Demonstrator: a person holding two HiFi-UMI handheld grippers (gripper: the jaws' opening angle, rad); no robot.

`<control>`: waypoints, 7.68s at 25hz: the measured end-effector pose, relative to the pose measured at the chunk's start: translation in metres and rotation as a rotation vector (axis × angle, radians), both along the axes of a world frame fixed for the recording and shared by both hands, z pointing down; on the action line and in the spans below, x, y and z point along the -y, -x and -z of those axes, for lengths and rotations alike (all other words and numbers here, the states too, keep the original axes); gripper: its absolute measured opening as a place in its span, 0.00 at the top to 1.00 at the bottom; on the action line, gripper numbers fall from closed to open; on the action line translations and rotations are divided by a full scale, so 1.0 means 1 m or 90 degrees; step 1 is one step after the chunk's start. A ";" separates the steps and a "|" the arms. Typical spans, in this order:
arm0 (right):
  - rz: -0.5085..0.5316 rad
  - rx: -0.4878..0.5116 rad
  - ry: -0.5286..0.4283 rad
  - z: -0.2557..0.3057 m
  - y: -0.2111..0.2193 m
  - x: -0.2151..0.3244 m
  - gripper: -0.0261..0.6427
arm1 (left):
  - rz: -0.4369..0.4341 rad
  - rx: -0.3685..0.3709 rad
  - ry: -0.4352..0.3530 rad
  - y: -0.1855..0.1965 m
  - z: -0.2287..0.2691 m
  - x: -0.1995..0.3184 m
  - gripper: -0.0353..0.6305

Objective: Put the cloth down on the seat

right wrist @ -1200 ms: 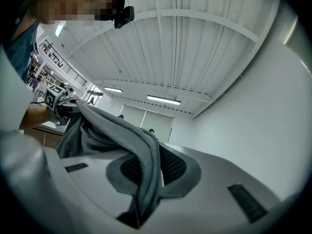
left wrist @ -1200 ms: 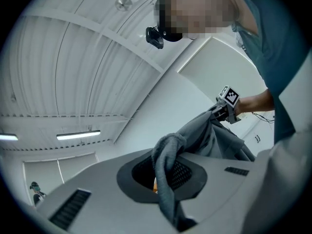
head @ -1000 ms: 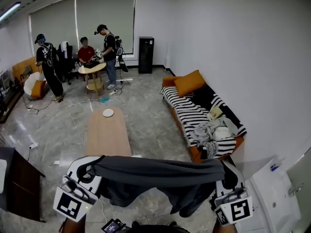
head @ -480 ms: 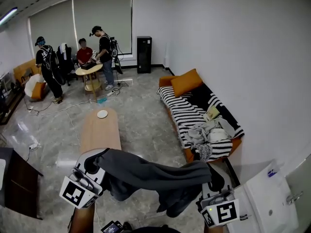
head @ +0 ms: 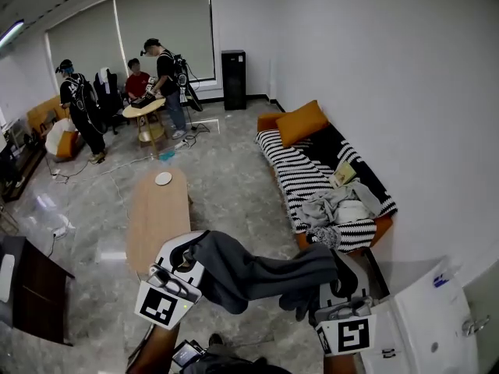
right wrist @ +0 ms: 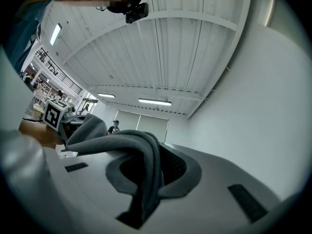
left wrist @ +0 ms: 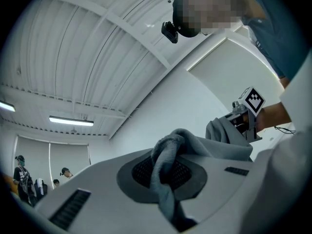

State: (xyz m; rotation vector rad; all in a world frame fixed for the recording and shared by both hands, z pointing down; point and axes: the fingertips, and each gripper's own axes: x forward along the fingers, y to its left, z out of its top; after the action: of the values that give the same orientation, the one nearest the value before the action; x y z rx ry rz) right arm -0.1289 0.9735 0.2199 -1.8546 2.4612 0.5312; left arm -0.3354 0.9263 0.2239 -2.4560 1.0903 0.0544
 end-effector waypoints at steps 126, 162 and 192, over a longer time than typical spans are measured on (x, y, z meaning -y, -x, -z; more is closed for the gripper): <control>-0.049 0.018 0.042 -0.030 -0.196 0.771 0.88 | 0.026 0.012 0.010 -0.125 -0.013 0.761 0.94; -0.141 0.009 0.063 -0.044 -0.197 0.960 0.88 | -0.054 0.006 0.032 -0.124 -0.034 0.987 0.94; -0.129 0.036 0.094 -0.069 -0.270 1.149 0.88 | -0.062 0.041 0.063 -0.205 -0.051 1.173 0.94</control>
State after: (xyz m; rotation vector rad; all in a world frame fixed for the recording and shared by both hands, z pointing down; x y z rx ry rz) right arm 0.1409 -0.1756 0.2886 -2.1571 2.3502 0.3031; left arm -0.1306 -0.2463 0.2747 -2.5791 0.9659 -0.0496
